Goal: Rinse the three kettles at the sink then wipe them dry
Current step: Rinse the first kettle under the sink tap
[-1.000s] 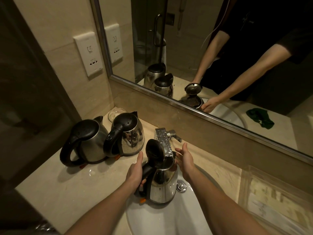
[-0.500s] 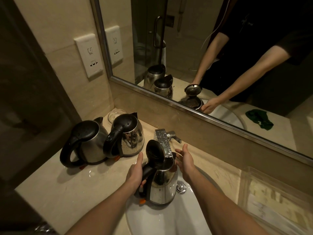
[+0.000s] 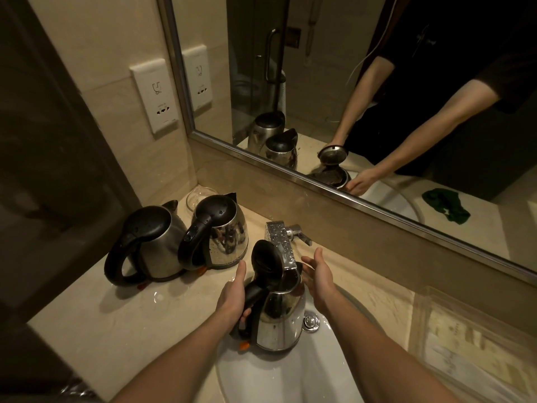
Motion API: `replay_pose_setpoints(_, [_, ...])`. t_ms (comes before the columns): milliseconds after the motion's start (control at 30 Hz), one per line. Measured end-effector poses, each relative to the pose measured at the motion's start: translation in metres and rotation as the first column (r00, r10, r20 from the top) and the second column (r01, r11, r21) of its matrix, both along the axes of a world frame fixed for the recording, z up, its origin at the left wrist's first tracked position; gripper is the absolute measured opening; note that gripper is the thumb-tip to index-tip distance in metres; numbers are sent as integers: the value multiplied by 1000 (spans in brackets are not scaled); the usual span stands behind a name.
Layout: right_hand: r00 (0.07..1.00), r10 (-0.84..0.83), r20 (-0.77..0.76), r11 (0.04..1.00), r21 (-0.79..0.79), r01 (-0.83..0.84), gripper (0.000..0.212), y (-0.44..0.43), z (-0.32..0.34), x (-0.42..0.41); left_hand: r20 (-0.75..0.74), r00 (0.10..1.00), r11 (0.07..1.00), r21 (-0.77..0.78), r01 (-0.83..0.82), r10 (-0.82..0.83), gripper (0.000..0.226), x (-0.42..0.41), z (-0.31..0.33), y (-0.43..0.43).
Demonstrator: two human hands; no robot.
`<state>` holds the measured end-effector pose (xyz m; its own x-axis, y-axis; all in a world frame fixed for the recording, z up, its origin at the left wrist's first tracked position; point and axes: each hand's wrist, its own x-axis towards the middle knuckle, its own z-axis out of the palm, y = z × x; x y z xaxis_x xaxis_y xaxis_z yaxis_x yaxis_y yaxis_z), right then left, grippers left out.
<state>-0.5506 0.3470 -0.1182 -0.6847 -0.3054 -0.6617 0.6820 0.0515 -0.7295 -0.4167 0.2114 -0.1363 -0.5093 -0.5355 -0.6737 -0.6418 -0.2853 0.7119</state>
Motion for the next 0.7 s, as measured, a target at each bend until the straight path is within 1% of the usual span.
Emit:
replay_pose_setpoints(300, [1000,2,-15,1000,10,-2,64,0,1,-2,-8,1000,1000,9,-12,12,73,-1,2,2])
replay_pose_setpoints(700, [999,-4,-34,1000,0,4,62,-2,-2,-3,-5,1000,1000,10,12,-12,77,-1,2,0])
